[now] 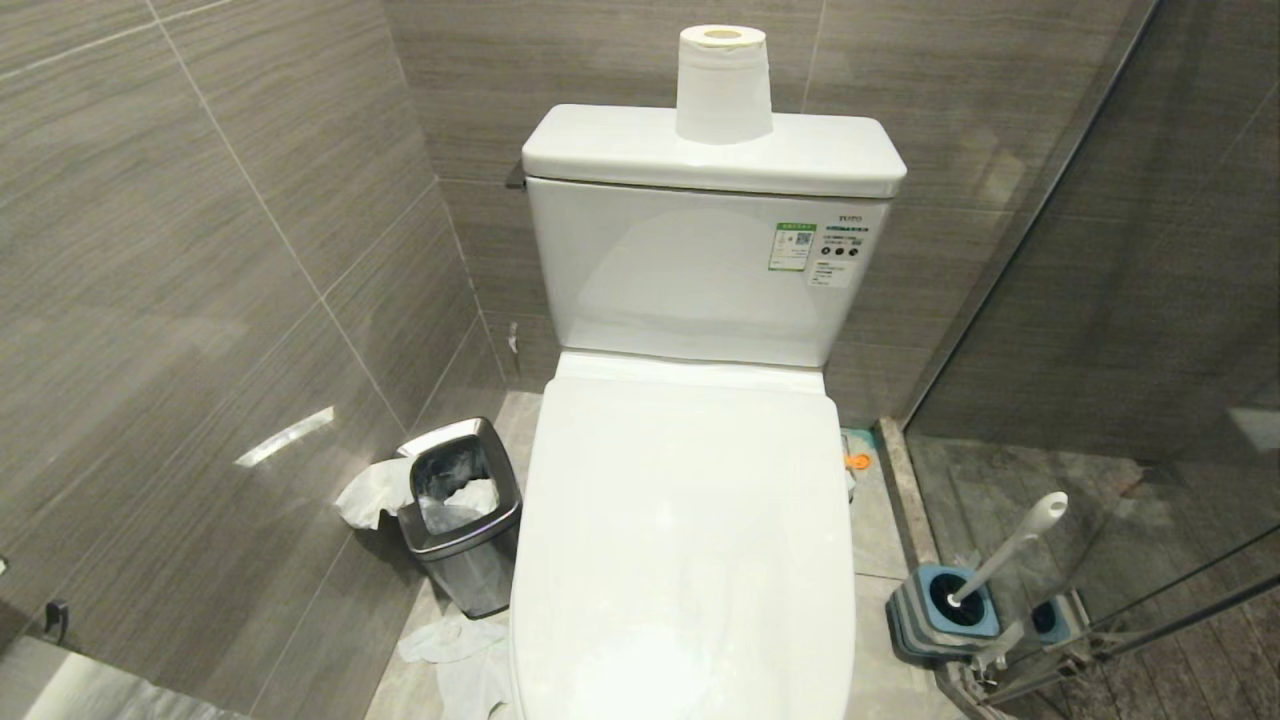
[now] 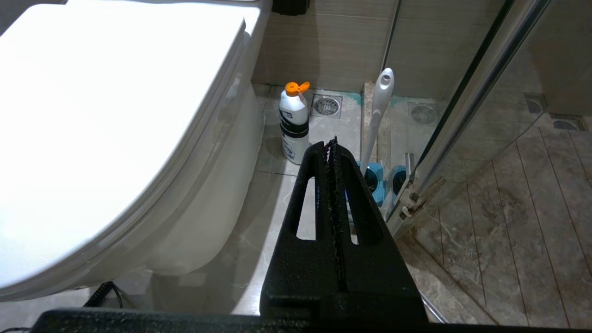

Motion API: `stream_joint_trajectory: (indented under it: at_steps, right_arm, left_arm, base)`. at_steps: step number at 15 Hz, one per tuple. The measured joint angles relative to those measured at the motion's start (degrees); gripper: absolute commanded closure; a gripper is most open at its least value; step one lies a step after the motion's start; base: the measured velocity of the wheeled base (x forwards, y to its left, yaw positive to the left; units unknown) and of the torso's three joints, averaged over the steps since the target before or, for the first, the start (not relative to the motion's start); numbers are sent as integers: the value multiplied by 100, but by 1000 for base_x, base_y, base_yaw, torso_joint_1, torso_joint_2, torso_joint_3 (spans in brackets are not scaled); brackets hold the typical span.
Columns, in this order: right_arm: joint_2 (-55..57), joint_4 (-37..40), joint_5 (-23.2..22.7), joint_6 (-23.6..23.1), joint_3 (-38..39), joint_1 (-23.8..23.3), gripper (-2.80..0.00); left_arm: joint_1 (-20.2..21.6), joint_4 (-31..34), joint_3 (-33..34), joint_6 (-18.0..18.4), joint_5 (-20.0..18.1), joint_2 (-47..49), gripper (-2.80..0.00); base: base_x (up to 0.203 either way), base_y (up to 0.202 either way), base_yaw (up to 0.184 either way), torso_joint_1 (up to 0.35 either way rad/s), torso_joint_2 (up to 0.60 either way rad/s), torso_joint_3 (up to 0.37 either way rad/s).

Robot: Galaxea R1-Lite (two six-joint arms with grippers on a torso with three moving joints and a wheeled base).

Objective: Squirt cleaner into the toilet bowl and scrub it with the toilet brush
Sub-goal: Use the left hand to lift the toilet lid slightly

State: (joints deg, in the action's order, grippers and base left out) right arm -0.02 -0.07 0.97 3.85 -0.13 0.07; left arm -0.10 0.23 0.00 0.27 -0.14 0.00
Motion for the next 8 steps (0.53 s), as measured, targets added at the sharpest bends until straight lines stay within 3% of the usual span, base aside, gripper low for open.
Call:
stream_joint_trajectory:
  at_steps: [3, 8]
  right_arm:
    - [0, 0, 0, -1, 0, 0, 0]
    - [0, 0, -2, 2, 0, 0, 0]
  left_arm:
    - [0, 10, -130, 82, -60, 0, 0]
    - [-1, 257, -1114, 515, -740, 18, 0]
  base:
    - [0, 0, 0, 0, 0, 0]
    - [0, 0, 0, 0, 0, 0]
